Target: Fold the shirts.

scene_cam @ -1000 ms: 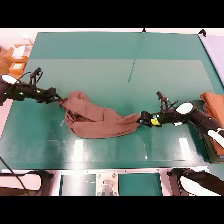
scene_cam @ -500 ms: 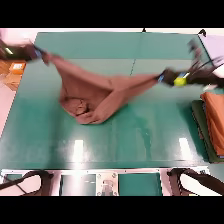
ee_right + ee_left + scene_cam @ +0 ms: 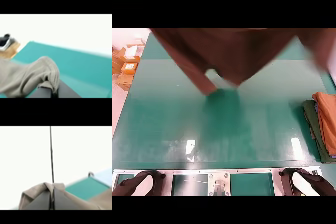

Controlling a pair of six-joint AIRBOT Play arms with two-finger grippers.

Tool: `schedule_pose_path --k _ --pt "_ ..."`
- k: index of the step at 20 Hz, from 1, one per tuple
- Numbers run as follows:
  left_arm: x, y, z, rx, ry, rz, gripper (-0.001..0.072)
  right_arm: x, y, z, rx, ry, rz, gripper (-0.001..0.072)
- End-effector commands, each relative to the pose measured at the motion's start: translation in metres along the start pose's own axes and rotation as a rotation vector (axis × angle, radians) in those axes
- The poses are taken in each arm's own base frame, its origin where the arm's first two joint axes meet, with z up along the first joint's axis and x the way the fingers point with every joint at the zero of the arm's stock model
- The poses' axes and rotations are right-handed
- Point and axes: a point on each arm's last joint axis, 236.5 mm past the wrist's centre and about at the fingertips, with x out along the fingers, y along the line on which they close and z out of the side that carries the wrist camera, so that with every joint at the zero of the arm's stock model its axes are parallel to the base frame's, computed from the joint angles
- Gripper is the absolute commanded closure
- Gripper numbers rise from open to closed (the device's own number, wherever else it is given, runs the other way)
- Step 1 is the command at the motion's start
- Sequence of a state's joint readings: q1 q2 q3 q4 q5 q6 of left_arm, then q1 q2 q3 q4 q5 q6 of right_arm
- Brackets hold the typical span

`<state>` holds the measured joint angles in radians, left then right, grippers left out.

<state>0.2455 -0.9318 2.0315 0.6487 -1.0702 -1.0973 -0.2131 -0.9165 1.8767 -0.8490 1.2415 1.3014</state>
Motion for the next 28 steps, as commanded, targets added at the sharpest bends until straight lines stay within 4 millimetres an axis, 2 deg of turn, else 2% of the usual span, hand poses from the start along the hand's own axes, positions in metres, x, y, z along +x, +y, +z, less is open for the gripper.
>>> schedule_pose_path --k 1,3,4,6,7,8,10,12,14,16,18,20,21,23,24,25,26,28 --pt "-0.036 -0.023 0.05 0.098 -0.132 0.057 0.0686 -0.057 0.024 0.037 -0.146 -0.144 -0.09 0.0691" --pt "-0.035 -0.007 0.048 0.081 -0.129 0.111 0.0685 -0.062 0.02 0.038 -0.162 -0.146 -0.124 0.069" --pt "-0.027 0.005 0.038 0.061 -0.103 0.13 0.0685 -0.061 0.018 0.036 -0.158 -0.14 -0.125 0.069" --pt "-0.003 0.034 0.007 0.008 -0.034 0.147 0.0686 -0.045 0.007 0.025 -0.127 -0.101 -0.117 0.0691" --pt "0.014 0.053 -0.017 -0.04 0.014 0.15 0.0685 -0.032 -0.003 0.014 -0.102 -0.066 -0.116 0.069" --pt "0.031 0.071 -0.043 -0.095 0.066 0.151 0.0686 -0.017 -0.015 -0.001 -0.067 -0.019 -0.114 0.0691" --pt "0.072 0.11 -0.115 -0.217 0.195 0.138 0.0686 0.021 -0.042 -0.043 0.022 0.087 -0.102 0.0691" --pt "0.114 0.143 -0.193 -0.365 0.303 0.103 0.0686 0.066 -0.079 -0.102 0.138 0.2 -0.114 0.069" --pt "0.155 0.159 -0.284 -0.493 0.421 0.071 0.0685 0.107 -0.121 -0.172 0.258 0.298 -0.156 0.0691" --pt "0.191 0.149 -0.375 -0.546 0.538 0.019 0.0685 0.139 -0.156 -0.244 0.365 0.393 -0.205 0.0691" --pt "0.216 0.121 -0.448 -0.573 0.639 -0.045 0.0685 0.159 -0.177 -0.306 0.445 0.49 -0.234 0.0691" --pt "0.232 0.085 -0.5 -0.587 0.71 -0.103 0.0685 0.172 -0.188 -0.354 0.504 0.585 -0.24 0.0691" --pt "0.238 0.069 -0.518 -0.588 0.735 -0.128 0.0685 0.177 -0.192 -0.372 0.527 0.62 -0.24 0.0691" --pt "0.243 0.038 -0.546 -0.594 0.788 -0.174 0.0684 0.183 -0.194 -0.402 0.572 0.679 -0.234 0.0691" --pt "0.241 0.027 -0.551 -0.606 0.813 -0.198 0.0602 0.184 -0.194 -0.414 0.586 0.709 -0.23 0.0691" --pt "0.234 0.021 -0.548 -0.658 0.847 -0.209 0.0259 0.183 -0.193 -0.422 0.594 0.733 -0.225 0.0691" --pt "0.224 0.02 -0.539 -0.717 0.886 -0.222 0.017 0.181 -0.195 -0.428 0.592 0.751 -0.229 0.0691" --pt "0.19 0.032 -0.511 -0.819 0.987 -0.258 0.017 0.177 -0.203 -0.432 0.594 0.758 -0.246 0.0691"
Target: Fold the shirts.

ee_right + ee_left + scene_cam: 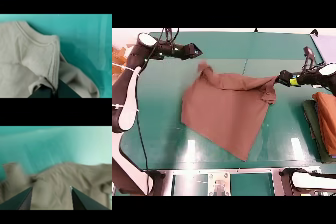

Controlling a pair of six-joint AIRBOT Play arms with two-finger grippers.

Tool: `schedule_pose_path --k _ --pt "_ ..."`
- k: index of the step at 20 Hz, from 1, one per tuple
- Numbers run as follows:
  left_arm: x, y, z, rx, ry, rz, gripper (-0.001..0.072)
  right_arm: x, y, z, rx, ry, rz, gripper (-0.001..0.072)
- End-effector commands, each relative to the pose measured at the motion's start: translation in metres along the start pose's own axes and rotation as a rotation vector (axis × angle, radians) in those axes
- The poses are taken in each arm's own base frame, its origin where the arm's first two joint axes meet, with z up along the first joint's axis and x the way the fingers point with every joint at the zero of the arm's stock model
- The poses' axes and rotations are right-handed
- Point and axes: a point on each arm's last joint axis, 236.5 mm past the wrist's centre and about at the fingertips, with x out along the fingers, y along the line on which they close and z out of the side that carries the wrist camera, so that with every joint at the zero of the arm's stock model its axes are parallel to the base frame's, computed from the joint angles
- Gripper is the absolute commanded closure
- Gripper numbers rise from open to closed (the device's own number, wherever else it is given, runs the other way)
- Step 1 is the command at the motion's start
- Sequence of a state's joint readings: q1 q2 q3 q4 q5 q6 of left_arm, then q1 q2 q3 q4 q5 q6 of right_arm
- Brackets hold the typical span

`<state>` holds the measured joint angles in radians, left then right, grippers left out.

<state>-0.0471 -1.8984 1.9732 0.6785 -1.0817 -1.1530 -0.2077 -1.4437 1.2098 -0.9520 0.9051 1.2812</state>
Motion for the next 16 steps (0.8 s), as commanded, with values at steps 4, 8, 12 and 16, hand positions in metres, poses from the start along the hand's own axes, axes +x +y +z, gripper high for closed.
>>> schedule_pose_path --k 4,8,12,16 --pt "-0.09 -0.001 -0.082 -0.384 0.413 -0.024 0.017 0.006 -0.051 -0.009 0.065 0.042 -0.063 0.0691" --pt "-0.102 -0.007 -0.174 -0.457 0.617 0.139 0.017 -0.006 -0.078 -0.008 0.112 0.033 -0.085 0.0691" --pt "-0.092 -0.025 -0.279 -0.553 0.601 0.224 0.0169 -0.008 -0.083 -0.007 0.087 0.029 -0.088 0.0691" --pt "-0.066 -0.055 -0.361 -0.717 0.481 0.182 0.017 -0.008 -0.083 -0.007 0.087 0.03 -0.088 0.069"
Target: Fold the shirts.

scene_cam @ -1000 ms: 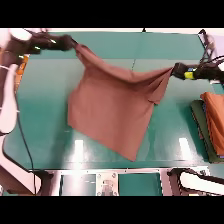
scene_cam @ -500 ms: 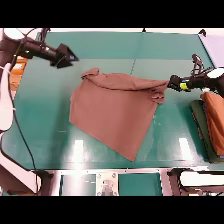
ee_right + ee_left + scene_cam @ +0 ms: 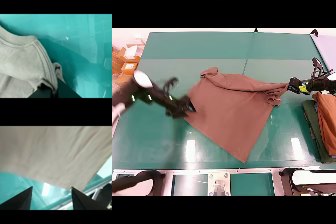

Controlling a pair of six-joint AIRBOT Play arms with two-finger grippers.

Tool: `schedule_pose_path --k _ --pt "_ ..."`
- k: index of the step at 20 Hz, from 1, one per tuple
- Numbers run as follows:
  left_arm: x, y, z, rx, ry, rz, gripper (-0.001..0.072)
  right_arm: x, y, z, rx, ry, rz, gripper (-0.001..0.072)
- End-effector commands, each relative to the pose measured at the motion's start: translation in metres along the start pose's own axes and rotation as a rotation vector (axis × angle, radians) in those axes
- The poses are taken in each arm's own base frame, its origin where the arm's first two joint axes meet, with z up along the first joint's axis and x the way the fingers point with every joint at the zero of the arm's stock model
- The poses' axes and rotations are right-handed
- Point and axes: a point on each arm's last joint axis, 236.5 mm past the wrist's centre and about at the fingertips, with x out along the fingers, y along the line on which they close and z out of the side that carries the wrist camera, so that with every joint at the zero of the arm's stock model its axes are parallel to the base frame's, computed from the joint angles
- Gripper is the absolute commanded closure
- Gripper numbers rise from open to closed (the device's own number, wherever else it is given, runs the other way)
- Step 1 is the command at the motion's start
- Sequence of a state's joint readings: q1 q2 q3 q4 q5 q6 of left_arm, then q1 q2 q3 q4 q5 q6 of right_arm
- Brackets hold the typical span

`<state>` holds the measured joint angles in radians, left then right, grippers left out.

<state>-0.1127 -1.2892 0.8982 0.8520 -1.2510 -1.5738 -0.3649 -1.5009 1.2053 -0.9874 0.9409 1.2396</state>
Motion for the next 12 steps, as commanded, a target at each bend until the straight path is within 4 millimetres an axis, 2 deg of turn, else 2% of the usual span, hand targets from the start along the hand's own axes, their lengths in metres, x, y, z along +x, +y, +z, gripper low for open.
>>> schedule_pose_path --k 1,4,7,10,12 --pt "0.059 0.016 -0.041 -0.129 -0.092 -0.057 0.017 0.0 -0.002 0.0 -0.003 0.001 -0.001 0.0691" --pt "0.097 0.018 -0.056 -0.172 -0.12 -0.044 0.017 0.0 -0.001 0.0 -0.001 0.0 0.002 0.0691" --pt "0.113 0.004 -0.041 -0.186 -0.203 -0.078 0.0186 -0.001 0.0 -0.004 -0.001 0.016 0.007 0.0691" --pt "0.102 0.009 -0.005 -0.179 -0.332 -0.089 0.0665 -0.003 0.006 -0.022 -0.001 0.09 0.029 0.0692" --pt "0.074 0.02 0.026 -0.14 -0.387 -0.088 0.0684 -0.007 0.002 -0.045 0.034 0.155 0.007 0.0693"
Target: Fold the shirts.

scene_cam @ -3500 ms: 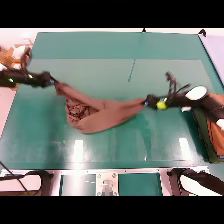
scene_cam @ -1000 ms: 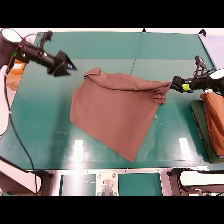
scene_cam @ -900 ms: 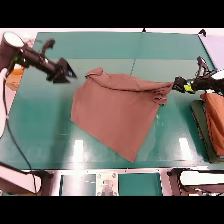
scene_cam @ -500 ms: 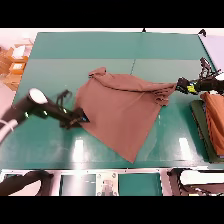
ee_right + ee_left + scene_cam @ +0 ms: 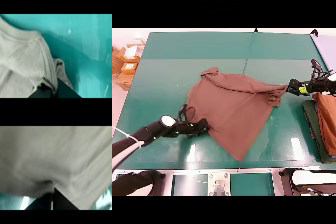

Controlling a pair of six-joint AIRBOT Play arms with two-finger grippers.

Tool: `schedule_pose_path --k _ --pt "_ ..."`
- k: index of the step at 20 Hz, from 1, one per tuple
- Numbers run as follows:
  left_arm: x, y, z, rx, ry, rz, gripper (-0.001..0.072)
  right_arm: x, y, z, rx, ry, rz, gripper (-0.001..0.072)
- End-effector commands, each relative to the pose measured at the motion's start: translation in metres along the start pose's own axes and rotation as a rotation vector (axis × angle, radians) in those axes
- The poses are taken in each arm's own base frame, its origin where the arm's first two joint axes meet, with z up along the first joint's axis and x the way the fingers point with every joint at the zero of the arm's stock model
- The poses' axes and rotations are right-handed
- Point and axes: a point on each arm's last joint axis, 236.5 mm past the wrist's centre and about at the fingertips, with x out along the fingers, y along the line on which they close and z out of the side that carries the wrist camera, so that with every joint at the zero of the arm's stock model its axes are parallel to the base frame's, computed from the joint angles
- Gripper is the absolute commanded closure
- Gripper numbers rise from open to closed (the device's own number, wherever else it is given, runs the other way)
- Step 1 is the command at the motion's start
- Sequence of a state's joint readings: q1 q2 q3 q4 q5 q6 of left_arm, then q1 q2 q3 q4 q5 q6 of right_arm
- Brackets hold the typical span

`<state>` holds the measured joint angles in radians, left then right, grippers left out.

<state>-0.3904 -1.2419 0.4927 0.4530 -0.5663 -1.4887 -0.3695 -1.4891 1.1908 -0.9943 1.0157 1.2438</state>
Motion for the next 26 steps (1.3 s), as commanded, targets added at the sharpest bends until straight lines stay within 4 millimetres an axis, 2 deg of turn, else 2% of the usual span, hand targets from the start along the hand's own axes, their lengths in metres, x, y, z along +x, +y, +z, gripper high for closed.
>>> schedule_pose_path --k 1,2,4,7,9,10,11,12,13,14,15,16,18,19,20,21,23,25,26 --pt "-0.027 0.01 0.066 0.044 -0.13 -0.001 0.0685 -0.004 -0.007 -0.042 0.064 0.112 -0.035 0.0693" --pt "-0.046 0.019 0.092 0.062 -0.161 0.015 0.0684 -0.005 -0.008 -0.061 0.097 0.135 -0.048 0.0693" --pt "-0.095 0.039 0.146 0.096 -0.23 0.062 0.0684 -0.009 -0.003 -0.113 0.17 0.192 -0.046 0.0693" --pt "-0.15 0.06 0.198 0.155 -0.263 0.115 0.0684 -0.013 0.019 -0.195 0.222 0.26 -0.005 0.0692" --pt "-0.16 0.064 0.222 0.175 -0.244 0.109 0.0684 -0.011 0.044 -0.228 0.247 0.255 0.071 0.069" --pt "-0.155 0.066 0.229 0.182 -0.21 0.102 0.0684 -0.009 0.052 -0.239 0.249 0.248 0.096 0.069" --pt "-0.145 0.068 0.232 0.18 -0.167 0.093 0.0684 -0.006 0.059 -0.248 0.246 0.252 0.113 0.0668" --pt "-0.133 0.069 0.233 0.176 -0.122 0.077 0.0684 -0.002 0.064 -0.256 0.237 0.265 0.121 0.0608" --pt "-0.125 0.067 0.233 0.183 -0.081 0.061 0.0684 0.0 0.067 -0.262 0.221 0.283 0.122 0.0531" --pt "-0.124 0.065 0.234 0.183 -0.051 0.048 0.0638 -0.002 0.07 -0.265 0.211 0.297 0.127 0.0414" --pt "-0.131 0.061 0.236 0.192 -0.043 0.039 0.0313 -0.007 0.071 -0.267 0.193 0.323 0.125 0.0295" --pt "-0.144 0.056 0.24 0.184 -0.045 0.03 0.0128 -0.015 0.065 -0.268 0.165 0.358 0.104 0.0273" --pt "-0.181 0.054 0.245 0.156 -0.051 0.016 0.0129 -0.038 0.041 -0.264 0.124 0.409 0.018 0.0273" --pt "-0.194 0.058 0.242 0.127 -0.052 0.012 0.013 -0.049 0.028 -0.256 0.135 0.404 -0.017 0.0253" --pt "-0.206 0.066 0.233 0.116 -0.029 0.034 0.013 -0.056 0.021 -0.246 0.153 0.381 -0.026 0.0189" --pt "-0.213 0.081 0.221 0.094 0.008 0.083 0.013 -0.059 0.018 -0.235 0.178 0.347 -0.027 0.0186" --pt "-0.216 0.115 0.189 0.057 0.086 0.205 0.0131 -0.06 0.01 -0.223 0.214 0.293 -0.035 0.0187" --pt "-0.204 0.13 0.155 0.019 0.148 0.224 0.0131 -0.057 0.001 -0.215 0.262 0.259 -0.05 0.0197" --pt "-0.194 0.133 0.137 -0.005 0.181 0.203 0.0131 -0.054 0.0 -0.215 0.288 0.264 -0.047 0.0227"
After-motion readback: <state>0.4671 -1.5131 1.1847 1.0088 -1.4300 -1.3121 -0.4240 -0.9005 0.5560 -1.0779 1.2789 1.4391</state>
